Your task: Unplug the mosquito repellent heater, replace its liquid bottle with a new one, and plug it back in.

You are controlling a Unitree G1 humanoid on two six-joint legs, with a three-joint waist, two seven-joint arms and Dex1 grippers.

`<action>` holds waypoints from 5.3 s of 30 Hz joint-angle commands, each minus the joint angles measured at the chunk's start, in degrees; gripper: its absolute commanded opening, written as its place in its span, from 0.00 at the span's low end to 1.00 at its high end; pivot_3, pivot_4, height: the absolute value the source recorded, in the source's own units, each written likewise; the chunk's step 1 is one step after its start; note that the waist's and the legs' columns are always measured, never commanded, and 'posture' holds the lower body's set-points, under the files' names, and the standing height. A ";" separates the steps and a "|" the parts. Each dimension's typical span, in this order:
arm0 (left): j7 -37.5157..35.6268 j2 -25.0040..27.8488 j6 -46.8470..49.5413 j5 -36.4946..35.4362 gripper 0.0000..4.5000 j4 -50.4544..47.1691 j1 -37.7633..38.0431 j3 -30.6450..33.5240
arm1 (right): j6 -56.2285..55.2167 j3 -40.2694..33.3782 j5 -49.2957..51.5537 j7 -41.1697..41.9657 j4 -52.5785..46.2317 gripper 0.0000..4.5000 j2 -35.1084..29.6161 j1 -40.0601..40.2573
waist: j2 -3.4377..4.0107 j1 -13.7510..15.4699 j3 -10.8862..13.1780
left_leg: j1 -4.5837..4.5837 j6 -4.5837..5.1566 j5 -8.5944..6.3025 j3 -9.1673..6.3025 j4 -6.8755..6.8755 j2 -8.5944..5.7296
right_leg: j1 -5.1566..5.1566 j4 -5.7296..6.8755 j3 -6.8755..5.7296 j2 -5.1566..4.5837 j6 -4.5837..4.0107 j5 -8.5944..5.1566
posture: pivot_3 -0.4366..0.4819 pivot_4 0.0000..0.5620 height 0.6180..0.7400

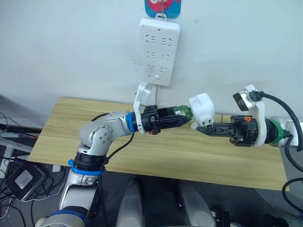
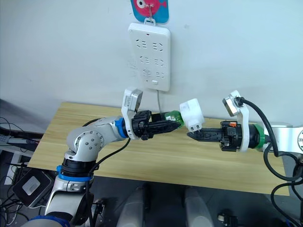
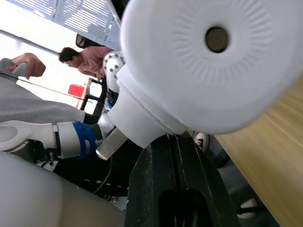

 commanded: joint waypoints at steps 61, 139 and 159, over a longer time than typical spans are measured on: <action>-33.72 19.67 -4.98 13.75 0.50 1.77 0.44 -16.73 | -70.96 20.50 -83.03 66.69 -6.91 1.00 7.87 -3.98 | 0.02 -1.32 -0.07 | 0.16 -0.09 0.08 -0.06 0.09 -0.01 | -0.10 0.66 -0.08 -0.03 -0.05 -0.03 | 0.38 0.47 1.00; 2.53 7.73 -76.21 57.60 1.00 25.05 -1.63 -14.65 | 4.48 -9.02 -74.71 -4.84 -15.08 0.66 51.46 2.09 | -0.40 -0.97 -2.99 | 0.12 -0.52 0.62 -0.22 -0.25 -0.03 | -0.31 0.81 -0.18 0.05 -0.28 0.12 | 0.35 0.34 1.00; 2.56 5.57 -77.54 59.31 0.50 29.39 -3.31 -15.86 | 6.89 -8.71 -68.36 -5.24 -18.00 0.66 51.65 2.63 | -0.38 -2.49 -3.71 | 0.12 -0.51 0.62 -0.25 -0.24 0.00 | -0.30 0.86 -0.16 0.13 -0.28 0.11 | 0.33 0.34 1.00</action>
